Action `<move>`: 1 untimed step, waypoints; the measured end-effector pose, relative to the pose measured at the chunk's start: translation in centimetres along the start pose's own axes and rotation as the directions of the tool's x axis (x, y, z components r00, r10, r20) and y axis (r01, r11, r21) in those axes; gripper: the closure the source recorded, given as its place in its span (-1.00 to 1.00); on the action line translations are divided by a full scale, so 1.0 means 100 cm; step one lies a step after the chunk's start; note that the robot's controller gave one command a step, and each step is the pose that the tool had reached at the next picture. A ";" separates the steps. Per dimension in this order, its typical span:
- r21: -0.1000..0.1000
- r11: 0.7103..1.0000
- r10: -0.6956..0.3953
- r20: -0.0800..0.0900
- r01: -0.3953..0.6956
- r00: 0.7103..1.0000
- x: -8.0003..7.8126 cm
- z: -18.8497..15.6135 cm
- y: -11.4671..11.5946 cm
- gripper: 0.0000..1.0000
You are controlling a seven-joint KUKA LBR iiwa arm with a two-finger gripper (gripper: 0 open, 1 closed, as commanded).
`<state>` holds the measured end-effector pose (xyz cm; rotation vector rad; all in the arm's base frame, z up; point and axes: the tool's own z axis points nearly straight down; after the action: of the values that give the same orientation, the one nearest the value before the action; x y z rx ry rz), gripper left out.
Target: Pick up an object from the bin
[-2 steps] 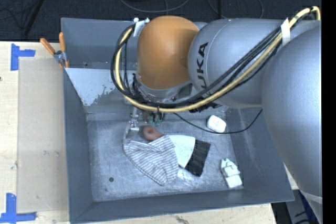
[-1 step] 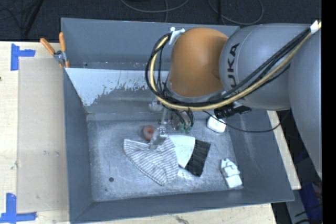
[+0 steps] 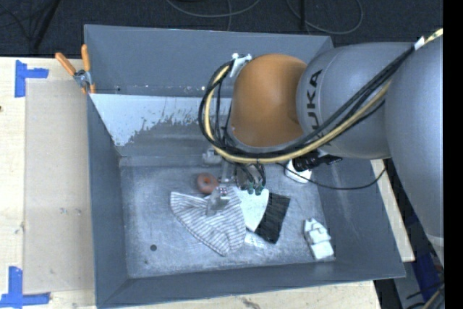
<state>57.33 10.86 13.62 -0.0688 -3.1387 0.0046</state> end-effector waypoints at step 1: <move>-0.010 0.999 0.037 0.006 -0.037 0.999 -0.027 0.063 -0.025 -1.00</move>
Offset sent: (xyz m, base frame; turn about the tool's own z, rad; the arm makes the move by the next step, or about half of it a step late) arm 0.0128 -0.0344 -0.0662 0.0044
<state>59.91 8.19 7.32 -0.1271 -3.1434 -0.0110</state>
